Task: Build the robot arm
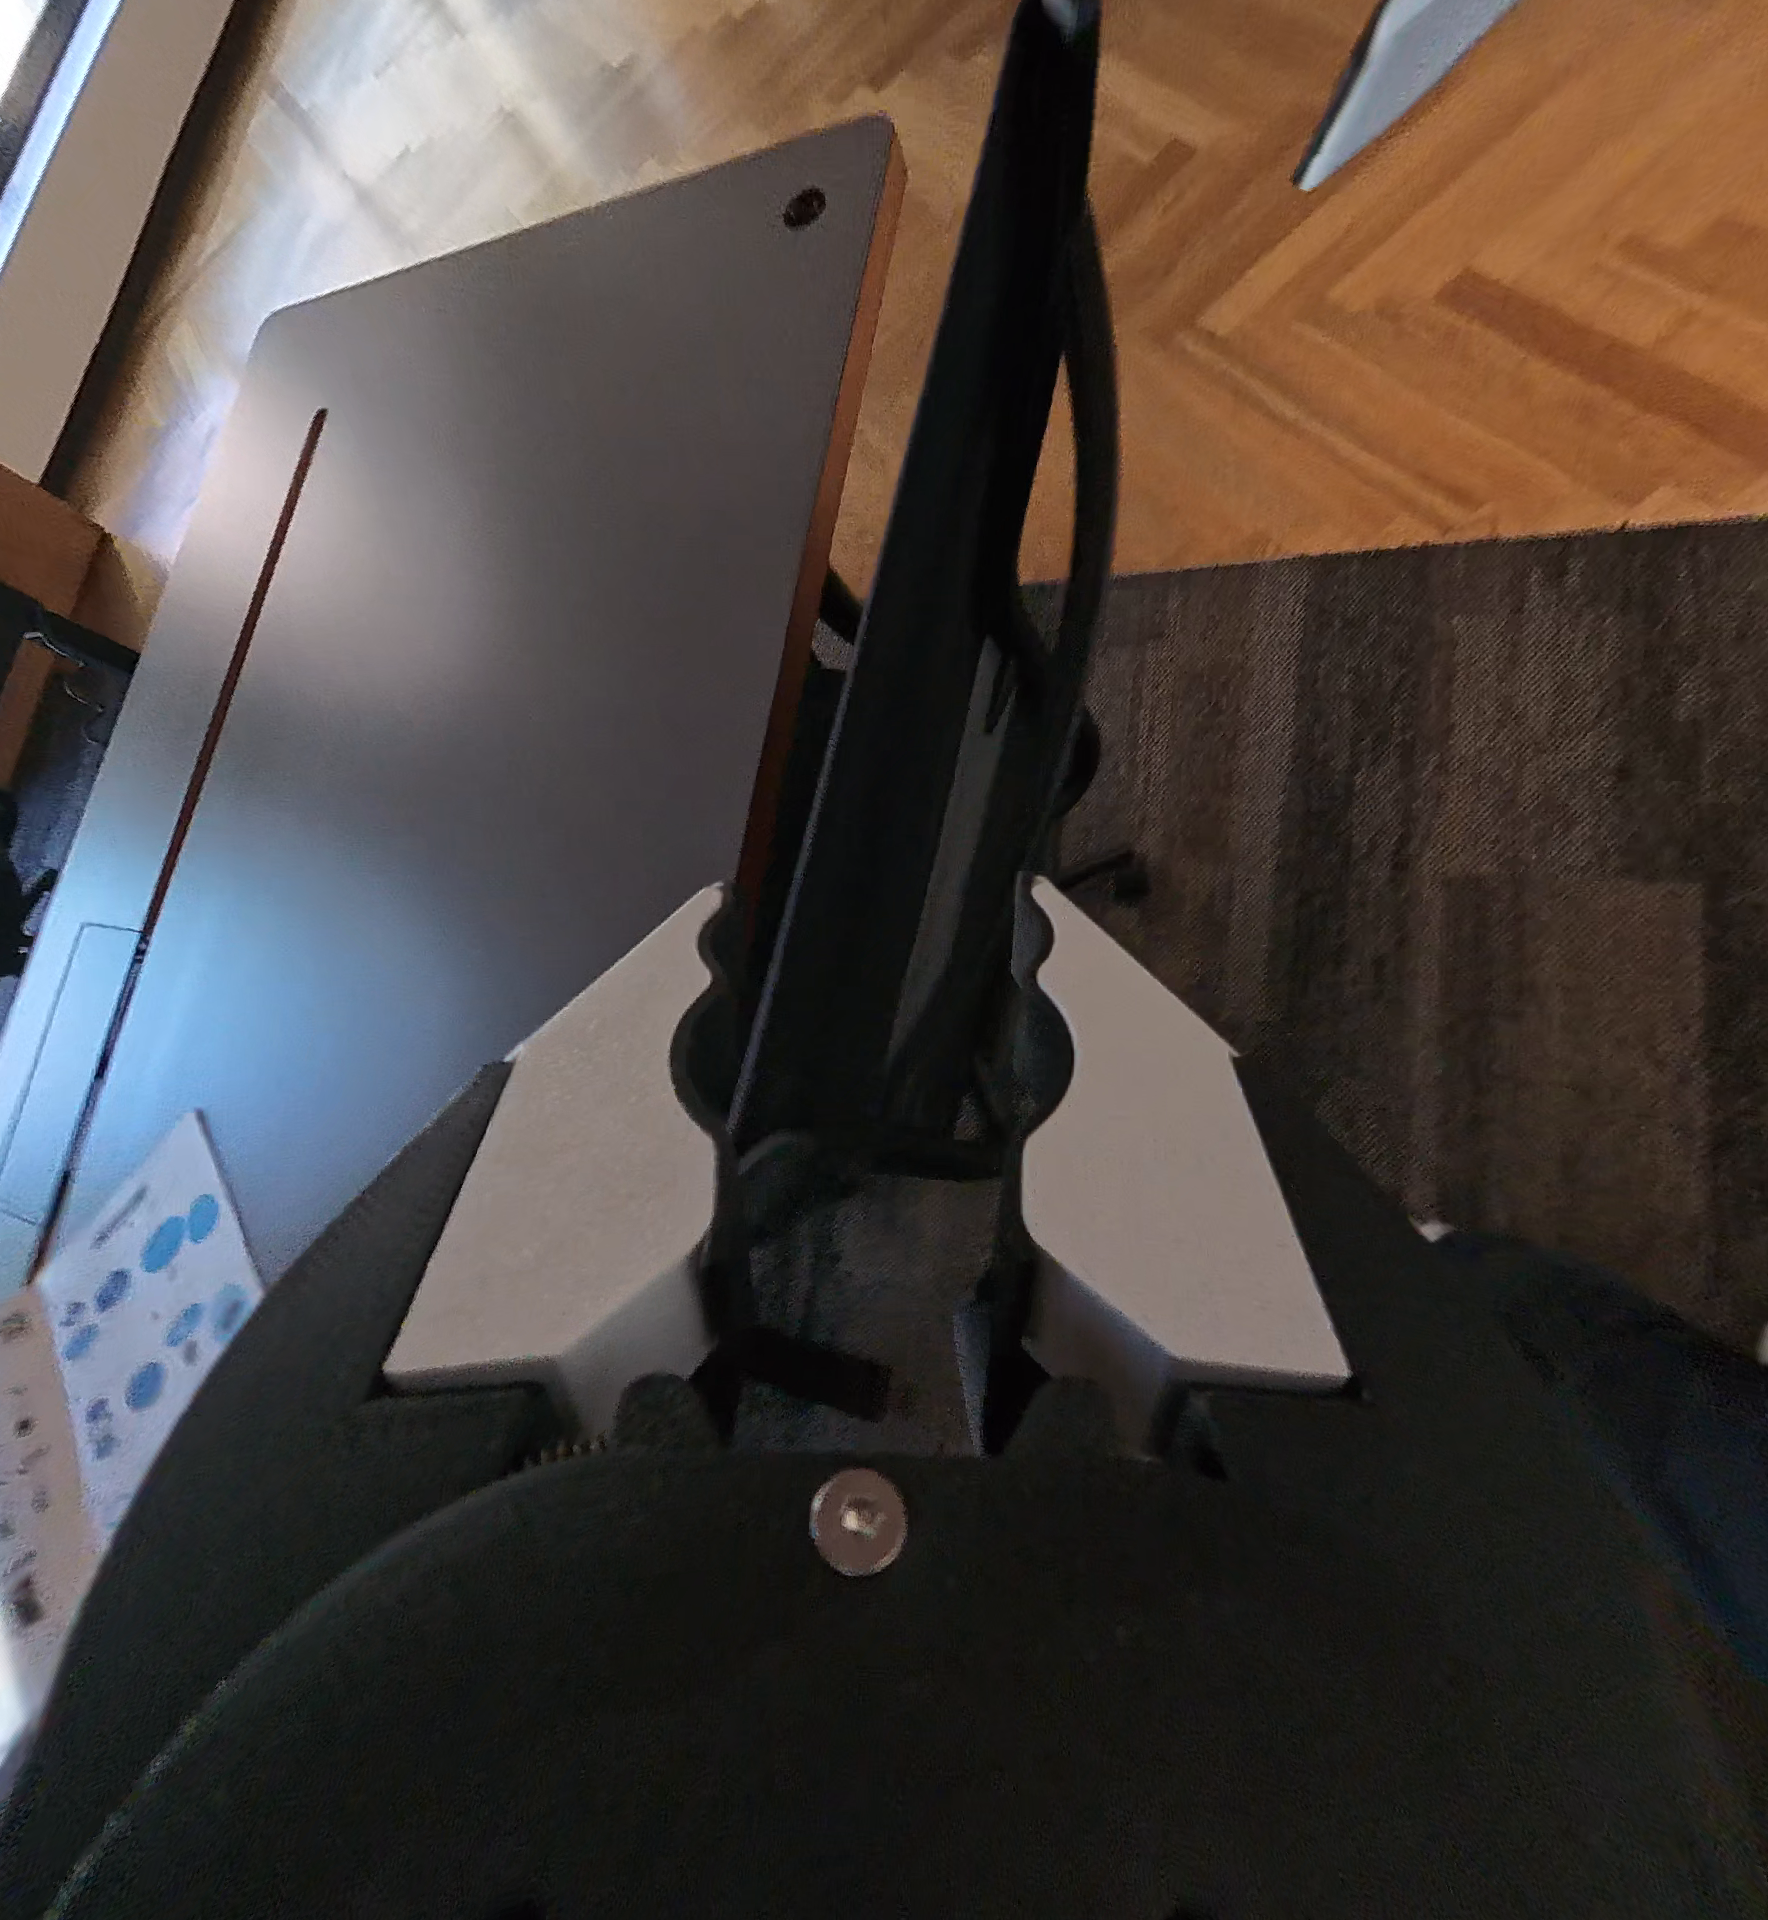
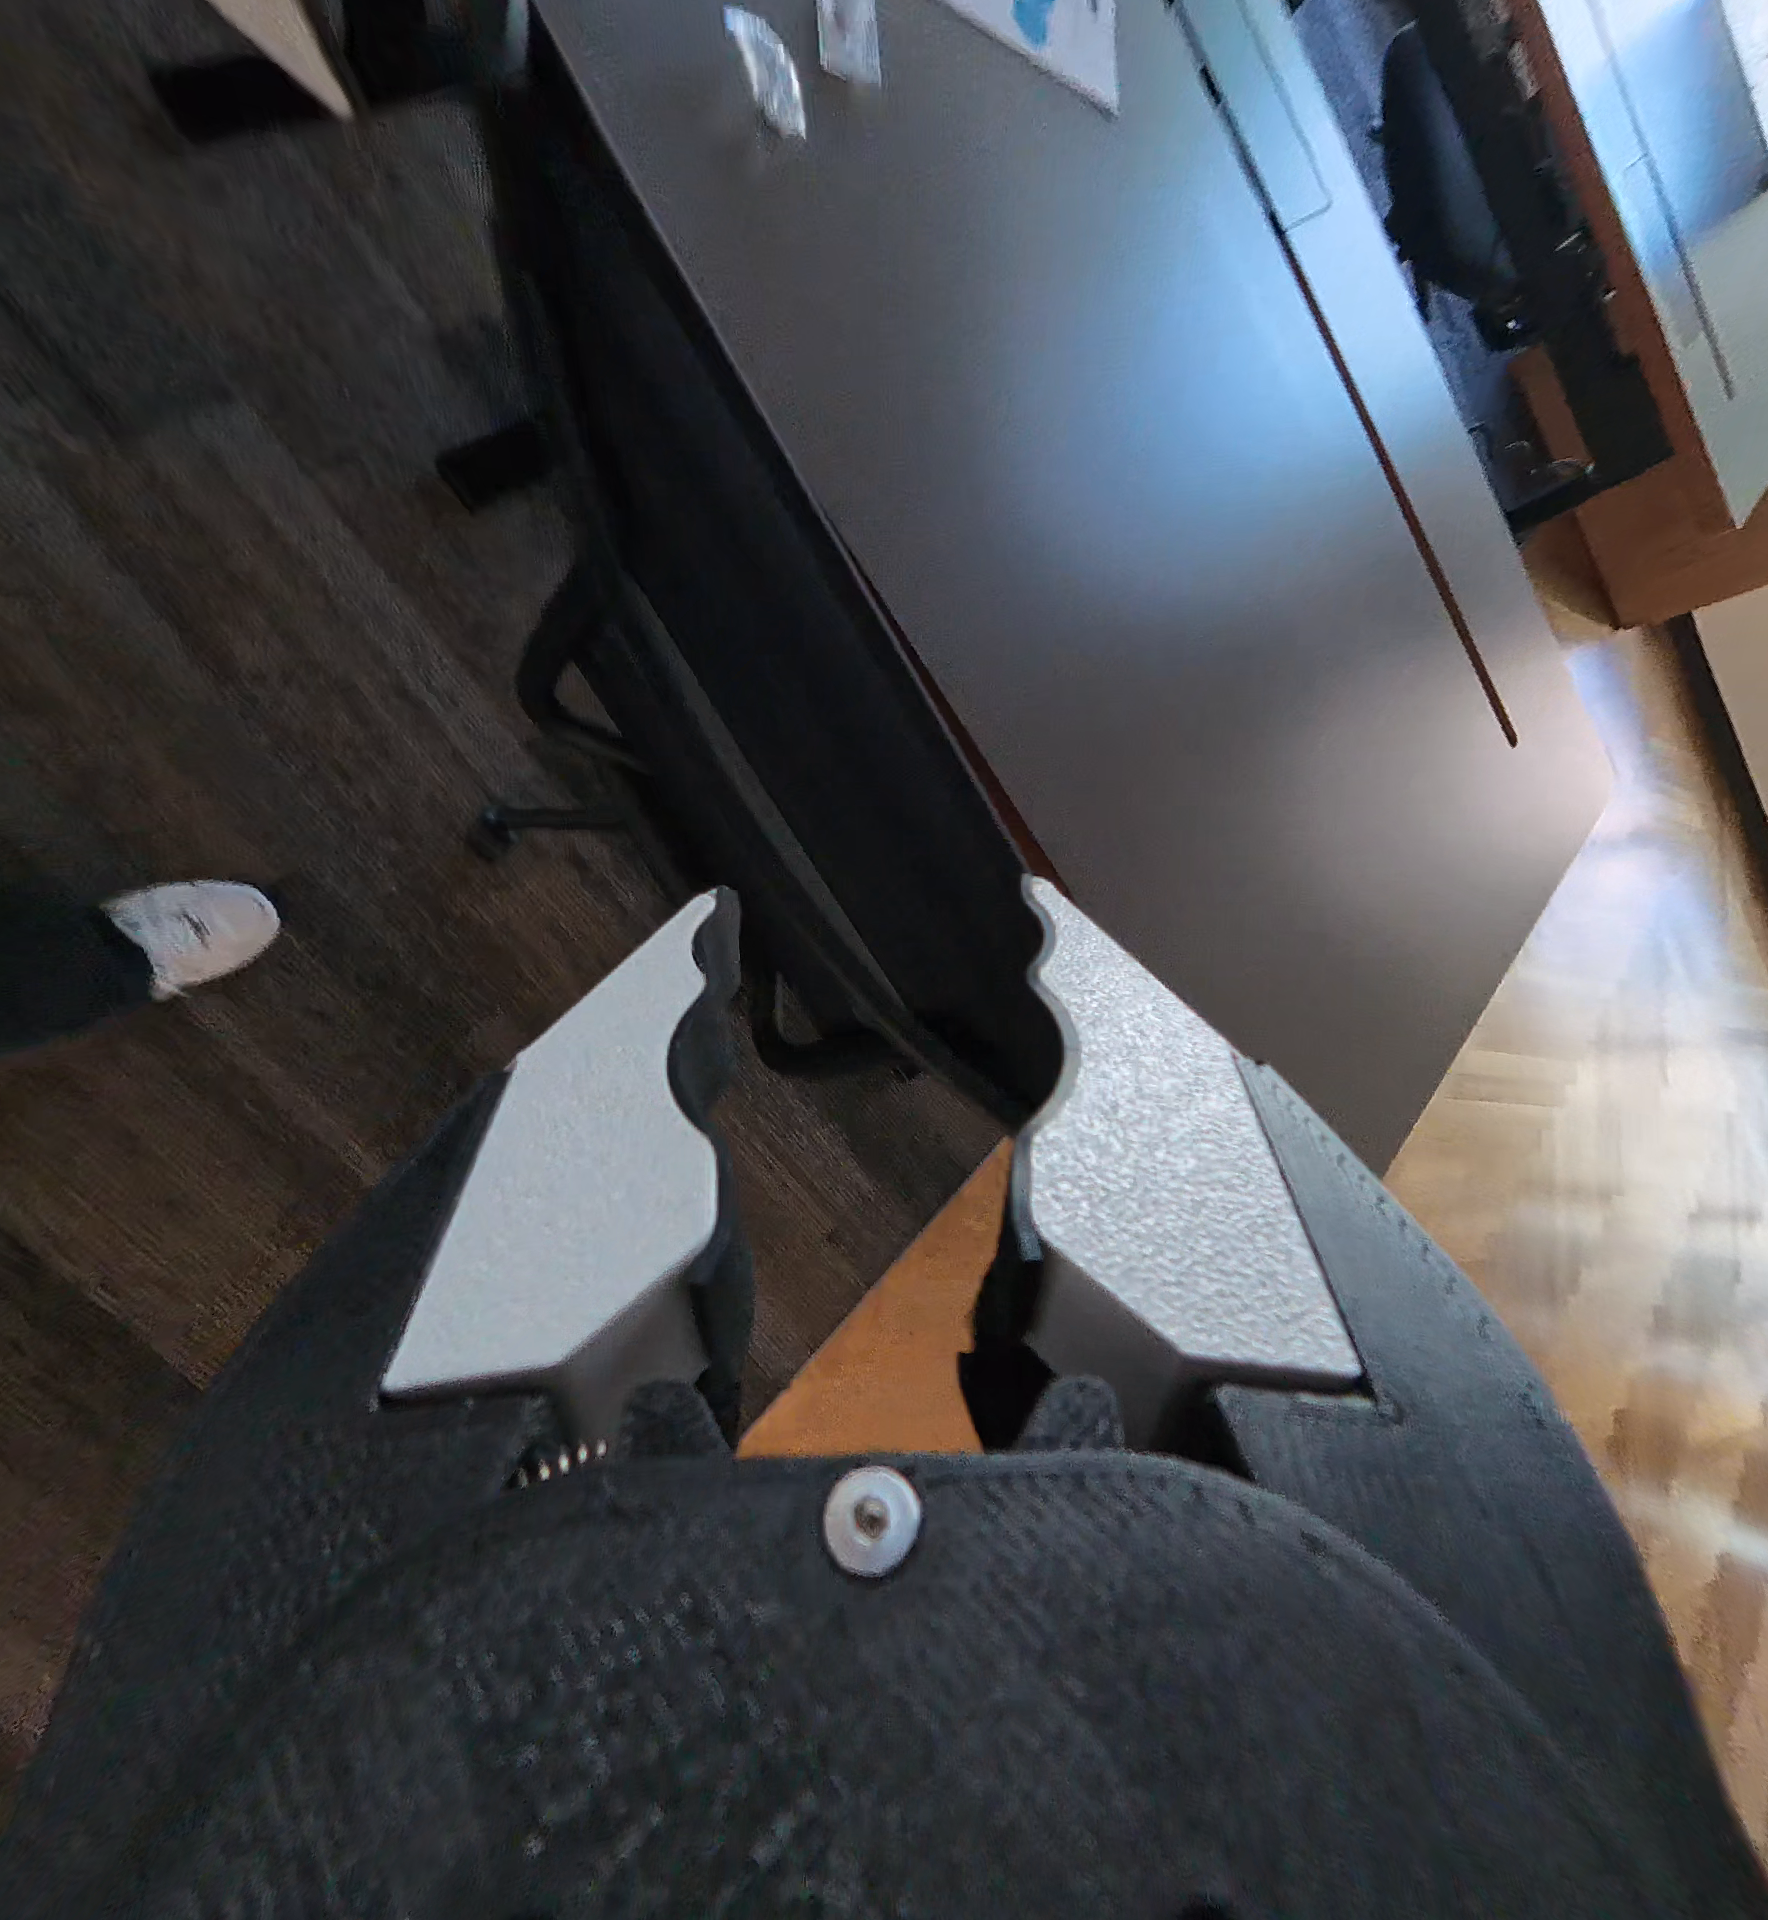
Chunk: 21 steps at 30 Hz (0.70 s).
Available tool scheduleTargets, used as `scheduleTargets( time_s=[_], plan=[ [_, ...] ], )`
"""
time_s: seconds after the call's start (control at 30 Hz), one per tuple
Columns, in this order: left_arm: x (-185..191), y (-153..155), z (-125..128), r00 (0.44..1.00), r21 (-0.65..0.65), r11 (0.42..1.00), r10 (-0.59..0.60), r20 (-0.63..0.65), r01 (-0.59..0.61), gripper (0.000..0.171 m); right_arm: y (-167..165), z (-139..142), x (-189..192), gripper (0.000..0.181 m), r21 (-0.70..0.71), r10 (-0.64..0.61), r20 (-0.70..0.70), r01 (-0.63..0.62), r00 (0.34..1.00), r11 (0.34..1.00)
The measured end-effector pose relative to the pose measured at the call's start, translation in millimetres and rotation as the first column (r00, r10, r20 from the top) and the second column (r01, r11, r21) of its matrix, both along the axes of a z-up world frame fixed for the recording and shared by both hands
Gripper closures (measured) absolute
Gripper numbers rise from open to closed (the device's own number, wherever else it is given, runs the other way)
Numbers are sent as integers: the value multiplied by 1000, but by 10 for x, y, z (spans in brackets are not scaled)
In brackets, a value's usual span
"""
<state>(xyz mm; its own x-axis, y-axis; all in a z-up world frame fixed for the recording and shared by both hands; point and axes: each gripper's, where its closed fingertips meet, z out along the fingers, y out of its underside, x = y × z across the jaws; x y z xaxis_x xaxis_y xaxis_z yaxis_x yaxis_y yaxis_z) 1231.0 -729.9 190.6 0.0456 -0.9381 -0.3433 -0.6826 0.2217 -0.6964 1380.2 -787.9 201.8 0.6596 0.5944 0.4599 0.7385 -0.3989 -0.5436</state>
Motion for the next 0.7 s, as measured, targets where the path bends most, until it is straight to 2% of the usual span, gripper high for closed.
scheduleTargets(
  time_s=[0.07, 0.17, 0.23, 0.27, 0.33, 0.37, 0.43, 0.57, 0.7],
  plan=[
    [251, 247, -201, 997, 53, 999, 11, -80, -6, 119, 318, -280, 120, 129, -61, 48, -23, -49, 999, 997],
    [486, 350, -525, 984, -31, 999, 17, -175, -23, 127, 618, -625, 242, 131, -129, 103, -44, -108, 994, 986],
    [531, 432, -721, 964, -63, 996, 46, -263, -64, 134, 693, -877, 374, 134, -214, 148, 3, -144, 989, 966],
    [540, 460, -810, 952, -93, 990, 71, -297, -103, 145, 758, -977, 515, 144, -234, 150, 67, -130, 986, 964],
    [554, 515, -978, 930, -129, 973, 136, -342, -190, 160, 818, -1114, 626, 163, -274, 192, 82, -163, 978, 948],
    [547, 539, -1061, 916, -123, 967, 167, -365, -225, 163, 863, -1154, 697, 170, -278, 184, 95, -152, 978, 949],
    [546, 550, -1120, 906, -99, 958, 217, -363, -270, 166, 882, -1195, 693, 175, -301, 189, 55, -164, 981, 939],
    [517, 360, -1089, 913, -106, 944, 267, -310, -313, 166, 660, -1205, 659, 178, -331, 201, -17, -195, 980, 923],
    [541, 395, -1047, 907, 60, 951, 308, -287, -304, 163, 641, -1181, 678, 178, -208, 167, 8, -162, 986, 965]
  ],
)
